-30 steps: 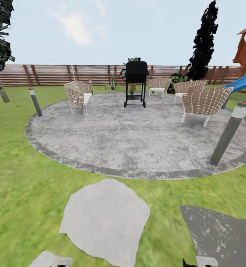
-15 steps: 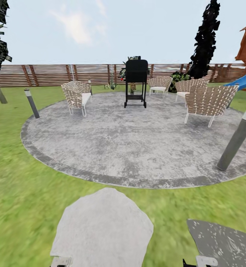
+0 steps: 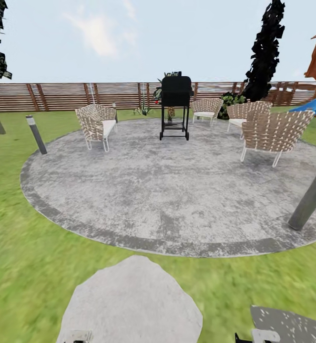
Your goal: Pick up the pesticide atomizer in the garden and spray insectifuge to fully cover both potted plants in the garden.
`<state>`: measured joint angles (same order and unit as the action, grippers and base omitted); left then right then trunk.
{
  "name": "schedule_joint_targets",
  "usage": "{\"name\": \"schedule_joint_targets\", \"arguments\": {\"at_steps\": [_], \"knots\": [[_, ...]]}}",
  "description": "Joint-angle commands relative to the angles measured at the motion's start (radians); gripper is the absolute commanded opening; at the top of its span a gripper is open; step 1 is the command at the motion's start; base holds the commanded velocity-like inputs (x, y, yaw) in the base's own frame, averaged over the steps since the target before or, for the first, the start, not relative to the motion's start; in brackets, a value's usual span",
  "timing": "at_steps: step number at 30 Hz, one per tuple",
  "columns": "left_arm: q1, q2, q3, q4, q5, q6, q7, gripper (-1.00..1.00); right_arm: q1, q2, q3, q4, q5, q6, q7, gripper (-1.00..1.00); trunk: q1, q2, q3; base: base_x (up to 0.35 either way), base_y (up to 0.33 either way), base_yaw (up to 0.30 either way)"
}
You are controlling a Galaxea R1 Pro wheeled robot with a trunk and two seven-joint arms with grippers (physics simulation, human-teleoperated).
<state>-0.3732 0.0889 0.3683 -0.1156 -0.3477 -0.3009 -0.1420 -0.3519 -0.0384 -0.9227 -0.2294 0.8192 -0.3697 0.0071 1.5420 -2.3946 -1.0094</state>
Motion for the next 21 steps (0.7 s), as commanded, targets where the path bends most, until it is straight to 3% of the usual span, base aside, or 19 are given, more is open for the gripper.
{"name": "schedule_joint_targets", "arguments": {"at_steps": [1, 21], "knots": [[-0.001, 0.000, 0.009, 0.001, -0.007, -0.003, -0.005, -1.00, -0.001, 0.000, -0.008, 0.001, 0.009, -0.005, 0.001, 1.00, 0.000, 0.000, -0.001, 0.339, 0.000, 0.000], [-0.001, 0.000, 0.008, 0.001, -0.007, -0.003, -0.005, -1.00, -0.001, -0.006, -0.008, -0.001, 0.009, -0.005, 0.002, 1.00, 0.000, 0.000, -0.001, 0.339, 0.000, 0.000]]}}
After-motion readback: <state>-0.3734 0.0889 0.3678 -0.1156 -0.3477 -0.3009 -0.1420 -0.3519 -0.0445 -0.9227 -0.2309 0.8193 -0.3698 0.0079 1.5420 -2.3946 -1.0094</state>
